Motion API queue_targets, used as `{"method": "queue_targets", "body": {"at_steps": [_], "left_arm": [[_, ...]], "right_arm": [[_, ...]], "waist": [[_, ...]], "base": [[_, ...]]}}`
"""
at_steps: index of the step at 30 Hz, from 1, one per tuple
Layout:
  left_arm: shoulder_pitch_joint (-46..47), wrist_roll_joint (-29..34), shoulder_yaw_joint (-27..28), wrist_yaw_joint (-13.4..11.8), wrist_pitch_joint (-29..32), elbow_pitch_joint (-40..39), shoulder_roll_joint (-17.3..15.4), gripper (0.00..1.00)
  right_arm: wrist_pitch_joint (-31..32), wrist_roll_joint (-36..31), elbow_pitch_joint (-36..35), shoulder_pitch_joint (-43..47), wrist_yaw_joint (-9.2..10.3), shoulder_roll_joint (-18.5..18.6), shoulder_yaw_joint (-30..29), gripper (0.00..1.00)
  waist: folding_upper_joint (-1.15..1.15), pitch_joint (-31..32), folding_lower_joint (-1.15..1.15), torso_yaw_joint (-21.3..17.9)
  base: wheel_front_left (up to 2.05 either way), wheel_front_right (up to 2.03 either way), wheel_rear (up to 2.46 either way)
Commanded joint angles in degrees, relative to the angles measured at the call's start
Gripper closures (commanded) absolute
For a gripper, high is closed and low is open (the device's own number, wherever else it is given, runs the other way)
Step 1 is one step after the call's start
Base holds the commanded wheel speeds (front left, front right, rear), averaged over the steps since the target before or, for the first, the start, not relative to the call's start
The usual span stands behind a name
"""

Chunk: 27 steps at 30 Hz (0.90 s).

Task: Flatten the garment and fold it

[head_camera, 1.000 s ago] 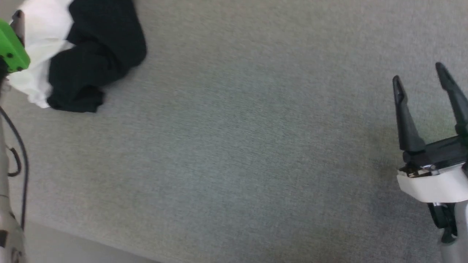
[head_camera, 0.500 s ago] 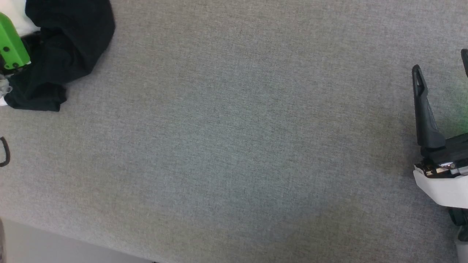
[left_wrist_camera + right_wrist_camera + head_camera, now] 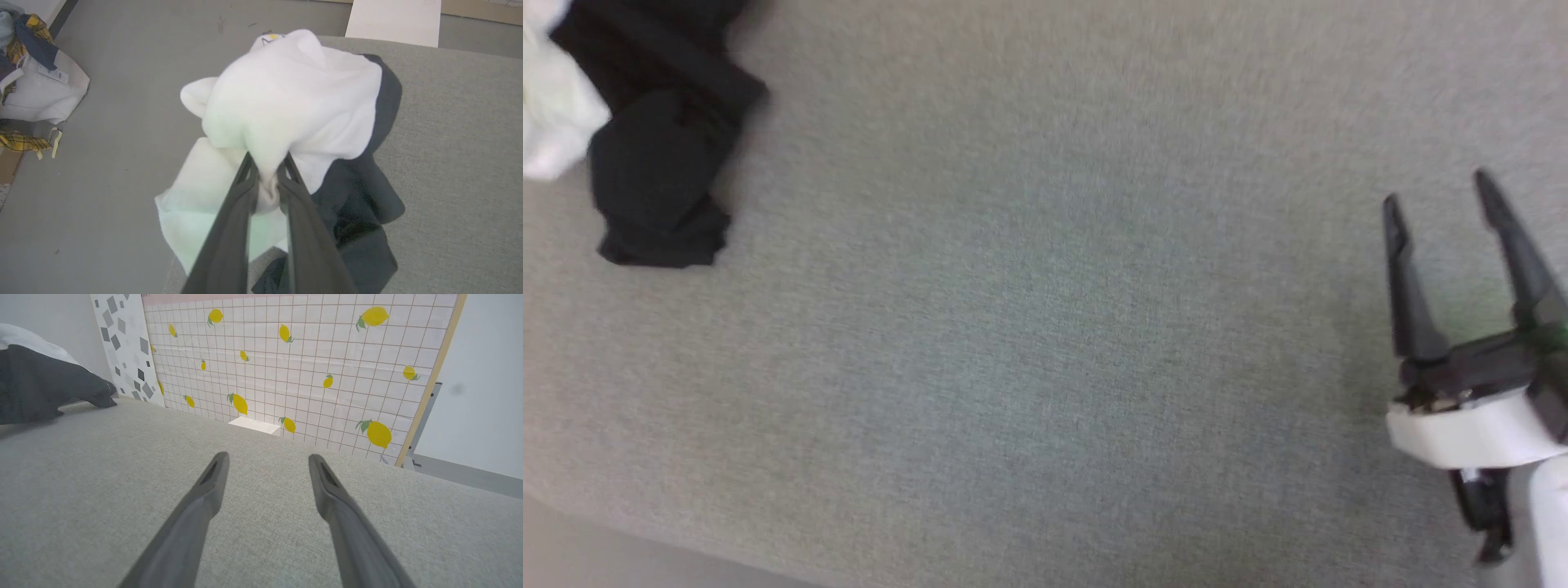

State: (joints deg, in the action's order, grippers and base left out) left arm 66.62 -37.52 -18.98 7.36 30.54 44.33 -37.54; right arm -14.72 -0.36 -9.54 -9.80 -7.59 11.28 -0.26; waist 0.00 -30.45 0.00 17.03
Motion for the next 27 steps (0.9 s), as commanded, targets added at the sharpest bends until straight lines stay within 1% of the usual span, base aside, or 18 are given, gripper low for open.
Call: {"method": "queue_targets", "body": {"at_steps": [1,6,8,11,15,16,21,27], "left_arm": [[1.90,-0.74,-1.73,0.13,-0.50,-2.14,-1.49,1.00],[6.31,-1.24,-8.76,0.13,-0.08,-9.63,-3.94,1.00],[8.19,-1.11,-11.47,0.13,-0.12,-12.56,-4.16,1.00],[10.98,-1.37,-15.50,0.13,0.11,-16.70,-3.52,1.00],[14.64,-1.75,-20.52,0.13,0.34,-21.38,-1.06,1.00],[15.91,-3.17,-22.29,0.13,0.63,-23.26,-0.03,1.00],[18.22,-4.78,-26.29,0.13,0.33,-26.40,2.38,1.00],[18.14,-7.27,-30.56,0.13,-1.88,-28.89,7.09,1.00]], "right_arm": [[-0.28,0.34,0.66,1.18,0.10,-0.75,0.13,0.00],[-0.28,0.75,2.06,3.75,0.10,-3.08,-0.56,0.00],[-0.28,0.92,2.50,4.59,0.10,-3.83,-0.93,0.00],[-0.28,1.02,3.04,5.72,0.10,-4.86,-1.12,0.00],[-0.28,1.16,3.47,6.88,0.10,-6.22,-0.92,0.00],[-0.28,1.25,3.62,7.17,0.10,-6.74,-0.65,0.00],[-0.28,1.55,4.02,7.58,0.10,-7.63,-0.30,0.00],[-0.28,1.91,4.53,7.72,0.10,-8.17,-0.61,0.00]], "waist": [[0.00,7.57,0.00,-0.46],[0.00,13.15,0.00,-1.12],[0.00,14.98,0.00,-1.66],[0.00,17.38,0.00,-2.97],[0.00,19.83,0.00,-5.99],[0.00,20.67,0.00,-7.96],[0.00,21.86,0.00,-13.49],[0.00,22.38,0.00,-20.27]], "base": [[0.00,0.00,0.00],[0.00,0.00,0.00],[0.00,0.00,0.00],[0.00,0.00,0.00],[0.00,0.00,0.00],[0.00,0.00,0.00],[0.00,0.00,0.00],[0.00,0.00,0.00]]}}
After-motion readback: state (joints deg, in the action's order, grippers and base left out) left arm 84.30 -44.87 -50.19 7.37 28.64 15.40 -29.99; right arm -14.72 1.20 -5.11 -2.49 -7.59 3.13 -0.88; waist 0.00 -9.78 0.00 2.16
